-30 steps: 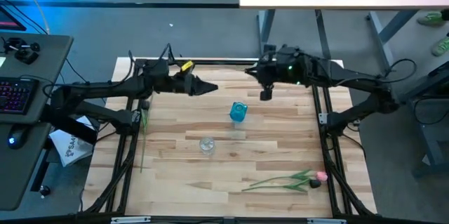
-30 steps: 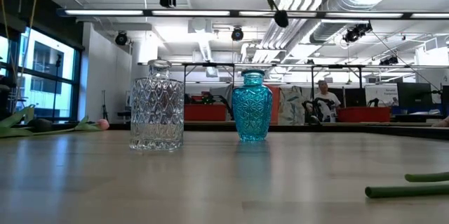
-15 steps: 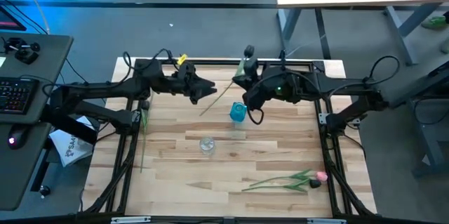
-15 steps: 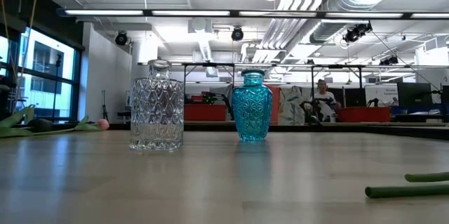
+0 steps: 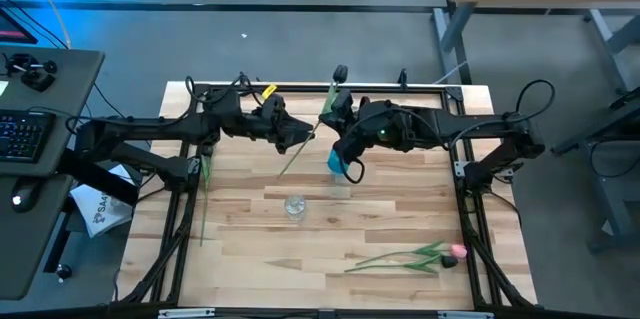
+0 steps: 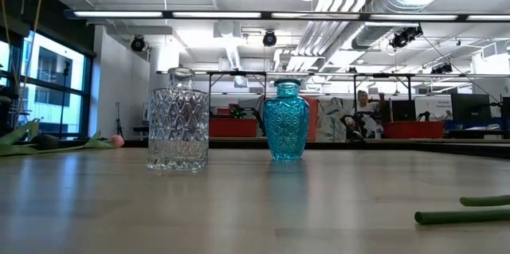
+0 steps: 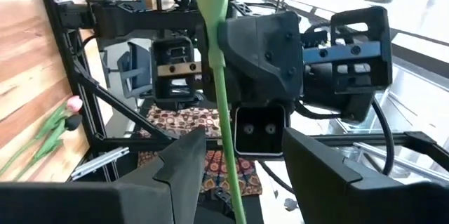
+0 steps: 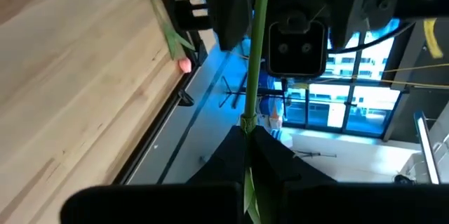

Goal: Sort flowers into vase by color
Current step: Put the right black tulip into the blue vase

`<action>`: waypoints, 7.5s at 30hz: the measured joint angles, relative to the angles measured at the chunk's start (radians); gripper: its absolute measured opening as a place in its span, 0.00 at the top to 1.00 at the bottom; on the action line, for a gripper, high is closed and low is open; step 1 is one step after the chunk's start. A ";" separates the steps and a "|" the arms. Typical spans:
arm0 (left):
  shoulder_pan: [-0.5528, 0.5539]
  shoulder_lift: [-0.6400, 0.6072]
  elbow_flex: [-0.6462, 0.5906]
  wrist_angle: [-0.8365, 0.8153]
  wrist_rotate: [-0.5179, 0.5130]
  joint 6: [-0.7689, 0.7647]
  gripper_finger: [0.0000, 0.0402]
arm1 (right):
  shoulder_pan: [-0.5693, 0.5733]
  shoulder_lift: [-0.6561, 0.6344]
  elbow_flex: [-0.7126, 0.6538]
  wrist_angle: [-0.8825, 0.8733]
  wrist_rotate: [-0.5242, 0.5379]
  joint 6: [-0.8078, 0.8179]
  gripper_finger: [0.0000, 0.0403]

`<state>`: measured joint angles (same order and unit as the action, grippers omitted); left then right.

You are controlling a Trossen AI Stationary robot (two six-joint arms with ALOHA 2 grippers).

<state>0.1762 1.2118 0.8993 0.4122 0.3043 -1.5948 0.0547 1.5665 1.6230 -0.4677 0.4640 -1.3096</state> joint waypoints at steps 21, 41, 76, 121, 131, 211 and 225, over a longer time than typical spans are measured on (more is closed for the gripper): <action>-0.007 0.033 0.000 0.014 -0.103 0.080 0.98 | 0.024 0.000 0.000 0.023 0.030 0.021 0.98; 0.213 -0.034 -0.001 -0.229 -0.088 0.523 1.00 | 0.136 -0.127 0.000 0.102 0.409 0.347 0.43; 0.021 0.734 0.024 1.112 -0.514 1.324 1.00 | 0.177 -0.313 -0.001 -0.419 0.345 1.582 0.42; 0.017 0.467 0.076 0.137 -0.361 1.418 0.63 | 0.175 -0.301 -0.001 -0.424 0.318 1.533 0.42; 0.070 0.184 0.076 -0.228 -0.364 1.582 0.62 | 0.175 -0.349 -0.001 -0.591 0.231 1.704 0.45; 0.170 -0.034 -0.065 -0.292 -0.361 1.283 0.62 | -0.214 -0.617 -1.186 0.432 0.080 2.346 1.00; 0.170 -0.034 -0.064 -0.291 -0.416 1.290 0.62 | -0.291 -0.458 -1.186 0.899 0.194 2.137 1.00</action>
<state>0.3466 1.1774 0.8349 0.1207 -0.1112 -0.3046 -0.2361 1.1083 0.4370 0.4316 0.6577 0.8273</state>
